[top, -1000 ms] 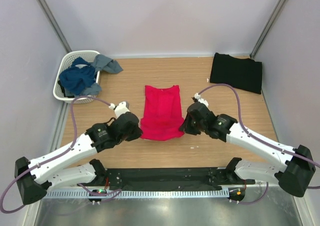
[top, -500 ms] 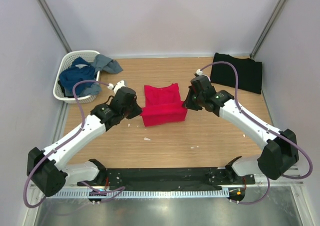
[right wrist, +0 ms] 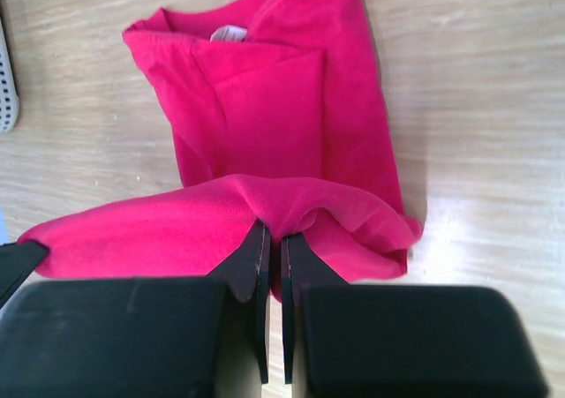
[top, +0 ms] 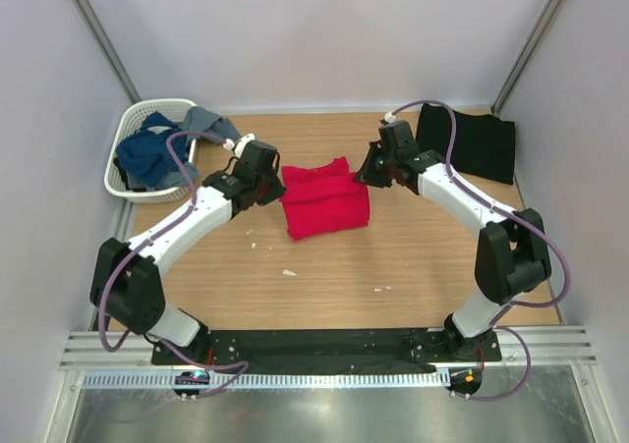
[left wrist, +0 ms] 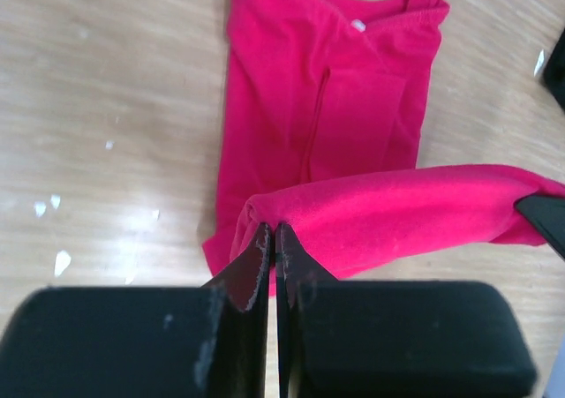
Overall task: Fold and stack the t-shirts
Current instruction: Fold the tshirt
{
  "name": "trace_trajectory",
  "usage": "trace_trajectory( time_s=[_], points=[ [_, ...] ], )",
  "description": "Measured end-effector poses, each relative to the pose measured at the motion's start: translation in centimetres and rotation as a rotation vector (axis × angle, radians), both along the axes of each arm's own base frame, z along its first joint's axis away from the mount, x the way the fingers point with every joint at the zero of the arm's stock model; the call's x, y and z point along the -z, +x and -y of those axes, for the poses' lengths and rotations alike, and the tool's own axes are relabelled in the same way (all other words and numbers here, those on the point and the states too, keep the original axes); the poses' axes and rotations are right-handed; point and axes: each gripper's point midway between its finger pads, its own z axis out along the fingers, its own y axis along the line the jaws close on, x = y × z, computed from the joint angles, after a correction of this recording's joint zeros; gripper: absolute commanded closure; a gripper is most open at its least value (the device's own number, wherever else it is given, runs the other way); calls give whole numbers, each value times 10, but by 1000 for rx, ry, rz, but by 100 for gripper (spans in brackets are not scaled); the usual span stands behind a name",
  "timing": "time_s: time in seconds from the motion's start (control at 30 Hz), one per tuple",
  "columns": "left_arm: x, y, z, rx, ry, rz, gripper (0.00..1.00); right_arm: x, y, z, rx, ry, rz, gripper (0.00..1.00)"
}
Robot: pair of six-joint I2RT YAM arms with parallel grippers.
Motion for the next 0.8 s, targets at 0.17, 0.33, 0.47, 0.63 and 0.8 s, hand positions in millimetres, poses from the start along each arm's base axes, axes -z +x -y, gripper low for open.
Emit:
trace_trajectory(
  time_s=[0.17,0.33,0.47,0.63,0.8],
  points=[
    [8,35,2,-10,31,-4,100,9,29,-3,-11,31,0,99],
    [11,64,-6,-31,51,0,100,25,62,-16,-35,54,-7,99],
    [18,90,-9,-30,63,-4,100,38,82,-20,-40,53,-14,99],
    [48,114,-7,-16,62,-39,100,55,99,-20,-36,47,-23,99],
    [82,126,-5,-7,72,-95,100,66,106,-10,-17,35,-36,99]
  ],
)
